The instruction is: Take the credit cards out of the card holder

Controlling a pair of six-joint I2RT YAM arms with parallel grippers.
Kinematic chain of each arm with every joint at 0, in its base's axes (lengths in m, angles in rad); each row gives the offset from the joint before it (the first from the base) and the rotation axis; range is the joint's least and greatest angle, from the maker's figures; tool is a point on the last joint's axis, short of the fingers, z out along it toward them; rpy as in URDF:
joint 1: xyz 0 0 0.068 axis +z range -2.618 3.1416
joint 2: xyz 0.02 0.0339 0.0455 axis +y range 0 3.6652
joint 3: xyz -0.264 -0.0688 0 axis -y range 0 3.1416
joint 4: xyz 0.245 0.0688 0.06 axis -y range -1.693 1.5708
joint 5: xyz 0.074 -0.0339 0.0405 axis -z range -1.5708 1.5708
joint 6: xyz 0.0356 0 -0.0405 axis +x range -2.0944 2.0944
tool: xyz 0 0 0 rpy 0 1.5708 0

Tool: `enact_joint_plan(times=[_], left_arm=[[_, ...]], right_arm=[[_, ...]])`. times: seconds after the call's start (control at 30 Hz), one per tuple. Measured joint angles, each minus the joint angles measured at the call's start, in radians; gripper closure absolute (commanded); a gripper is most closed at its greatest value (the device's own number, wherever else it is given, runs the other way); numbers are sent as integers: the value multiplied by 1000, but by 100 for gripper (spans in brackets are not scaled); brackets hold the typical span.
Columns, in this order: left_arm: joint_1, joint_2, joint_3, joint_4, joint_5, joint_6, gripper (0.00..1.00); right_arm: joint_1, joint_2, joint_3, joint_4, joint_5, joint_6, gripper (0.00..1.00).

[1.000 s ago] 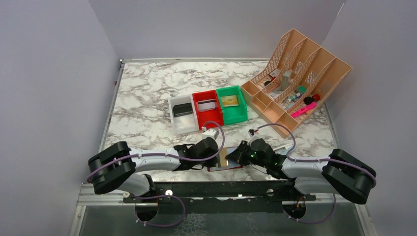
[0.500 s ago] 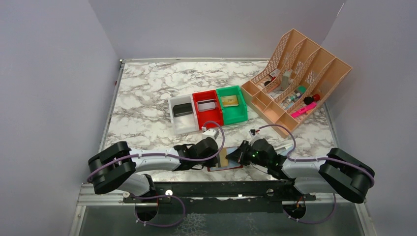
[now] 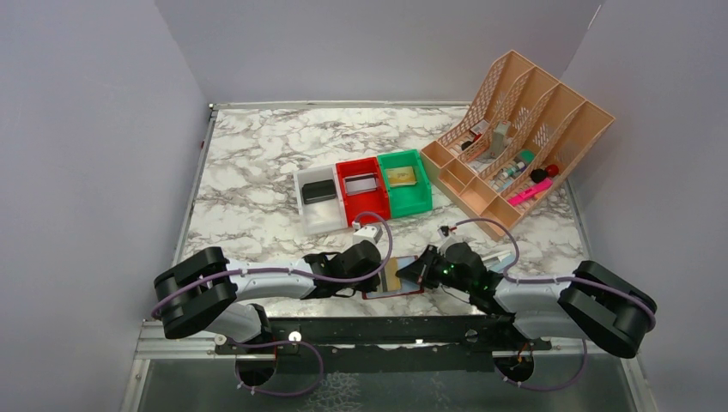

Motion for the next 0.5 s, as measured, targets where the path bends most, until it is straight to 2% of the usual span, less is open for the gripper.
enact_joint_plan(times=[0.2,0.5], left_arm=[[0,0,-1,0,-2,-1,98],[0,-1,-1,0,-3,-2,98]], right_arm=[[-8,-21,0,-16,0,0,94],[-13,-23,-1,-4,-13,7,81]])
